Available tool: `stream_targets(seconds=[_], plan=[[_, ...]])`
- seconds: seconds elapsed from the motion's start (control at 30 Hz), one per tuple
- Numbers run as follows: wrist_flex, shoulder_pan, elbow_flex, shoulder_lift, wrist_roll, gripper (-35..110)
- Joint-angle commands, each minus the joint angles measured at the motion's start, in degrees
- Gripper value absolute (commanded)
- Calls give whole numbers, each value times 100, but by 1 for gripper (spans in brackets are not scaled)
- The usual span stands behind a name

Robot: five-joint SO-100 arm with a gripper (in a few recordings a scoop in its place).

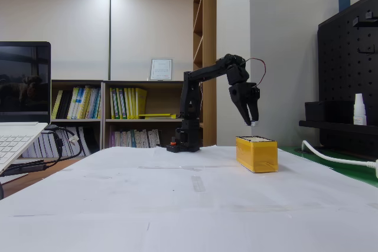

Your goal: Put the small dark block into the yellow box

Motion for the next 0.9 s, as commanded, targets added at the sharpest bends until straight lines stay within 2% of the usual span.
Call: stream_targets(seconds=[0.0,0.3,0.47,0.63,0.87], plan=[[-88,-62,79,-35,-18,4],[-220,62,18,-44,-114,23],[-229,237,-26,-290,-123,23],[-176,703,-475,-1494,-132,23],[-993,1661,-2030,-3375,-457,23]])
